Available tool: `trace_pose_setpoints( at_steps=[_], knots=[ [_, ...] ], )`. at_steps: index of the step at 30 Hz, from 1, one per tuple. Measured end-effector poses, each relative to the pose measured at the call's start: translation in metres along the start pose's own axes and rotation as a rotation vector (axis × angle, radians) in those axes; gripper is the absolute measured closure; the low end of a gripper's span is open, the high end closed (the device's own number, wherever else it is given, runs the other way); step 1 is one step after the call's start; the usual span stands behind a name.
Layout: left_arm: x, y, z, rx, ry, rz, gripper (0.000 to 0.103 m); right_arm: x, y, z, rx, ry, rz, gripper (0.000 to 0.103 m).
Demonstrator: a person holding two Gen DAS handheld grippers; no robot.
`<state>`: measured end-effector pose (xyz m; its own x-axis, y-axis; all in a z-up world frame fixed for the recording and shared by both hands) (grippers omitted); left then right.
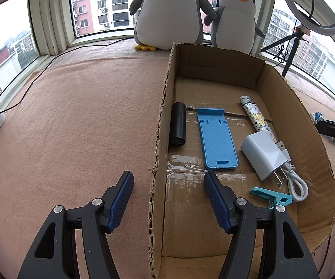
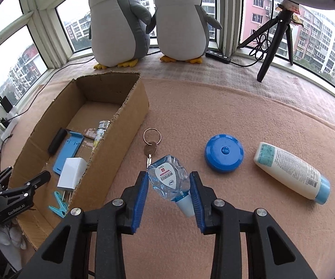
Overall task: Organize rigid objects
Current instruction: 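Carry the eye-drop bottle into the box and open the right gripper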
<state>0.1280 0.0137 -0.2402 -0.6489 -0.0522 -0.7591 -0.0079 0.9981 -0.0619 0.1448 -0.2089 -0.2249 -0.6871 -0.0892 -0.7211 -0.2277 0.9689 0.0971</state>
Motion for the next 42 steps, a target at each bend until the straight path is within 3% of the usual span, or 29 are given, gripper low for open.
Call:
trace_pose_setpoints(
  at_steps=[9,22,42],
  knots=[
    [0.0,0.0,0.0,0.0,0.0,0.0,0.035,-0.02,0.048,-0.028,-0.091,-0.063,-0.037,0.07],
    [0.0,0.0,0.0,0.0,0.0,-0.002,0.035,-0.009,0.107,-0.026,-0.183,-0.045,-0.126,0.07],
    [-0.001,0.0,-0.001,0.0,-0.001,-0.002,0.035,0.001,0.126,-0.02,-0.209,-0.023,-0.163,0.07]
  ],
)
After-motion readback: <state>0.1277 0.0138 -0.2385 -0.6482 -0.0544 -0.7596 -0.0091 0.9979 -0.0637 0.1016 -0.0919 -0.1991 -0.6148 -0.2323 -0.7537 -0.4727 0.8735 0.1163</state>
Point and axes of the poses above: each gripper's, at about its wrist camera, not at the fingertips, and z roughly the way its jaws point, y to its left, x to its underside, the point moved 5 cm from there along z, roughly the way its jaws point, and after that the axes turned 14 degrees about -y, right-handed, at the moved point
